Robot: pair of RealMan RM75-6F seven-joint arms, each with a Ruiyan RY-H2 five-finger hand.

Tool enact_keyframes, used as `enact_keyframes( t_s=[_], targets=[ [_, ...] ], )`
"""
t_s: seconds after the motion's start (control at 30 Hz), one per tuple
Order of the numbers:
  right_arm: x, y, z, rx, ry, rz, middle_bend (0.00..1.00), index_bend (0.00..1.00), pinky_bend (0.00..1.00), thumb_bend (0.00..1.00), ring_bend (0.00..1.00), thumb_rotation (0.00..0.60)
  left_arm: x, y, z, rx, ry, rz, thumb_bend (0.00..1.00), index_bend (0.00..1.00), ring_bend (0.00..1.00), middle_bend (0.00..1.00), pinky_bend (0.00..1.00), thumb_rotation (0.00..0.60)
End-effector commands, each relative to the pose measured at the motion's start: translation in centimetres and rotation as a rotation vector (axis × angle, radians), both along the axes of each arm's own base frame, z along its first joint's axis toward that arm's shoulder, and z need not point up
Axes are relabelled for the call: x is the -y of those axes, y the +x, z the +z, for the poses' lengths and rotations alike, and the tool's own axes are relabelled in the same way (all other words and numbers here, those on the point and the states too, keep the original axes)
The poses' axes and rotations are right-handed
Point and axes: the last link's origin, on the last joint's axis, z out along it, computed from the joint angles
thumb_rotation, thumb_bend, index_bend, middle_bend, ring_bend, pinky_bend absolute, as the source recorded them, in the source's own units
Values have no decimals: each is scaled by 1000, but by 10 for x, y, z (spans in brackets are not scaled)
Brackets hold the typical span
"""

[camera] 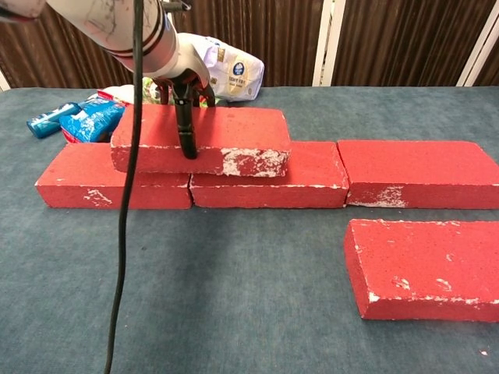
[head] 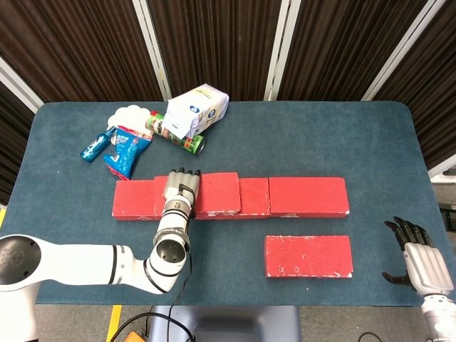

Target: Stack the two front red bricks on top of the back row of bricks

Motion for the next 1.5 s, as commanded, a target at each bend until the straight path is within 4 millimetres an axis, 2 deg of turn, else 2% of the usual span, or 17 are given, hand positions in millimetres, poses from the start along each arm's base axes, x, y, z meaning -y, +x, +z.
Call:
enact_keyframes(
  t_s=[0.03,0.3,0.83,1.5],
  targets=[
    [0,0,0,-1,0,-1,136,229,0,0,73,600,-1,0,-2,-1,-2,-5,253,0,0,99,116,600],
    [0,0,0,-5,-2,-5,136,229,0,0,73,600,-3,-7,-8,1,-14,7,255,0,0,93,116,600],
    [0,1,-2,-7,2,-6,136,229,0,0,73,600,-6,-13,-6,-6,-13,11,255,0,0,83,115,600],
    [0,2,-3,-7,13,-5,136,229,0,0,73,600,-7,-21,-9,-3,-18,-8,256,0,0,1,92,600]
  ],
)
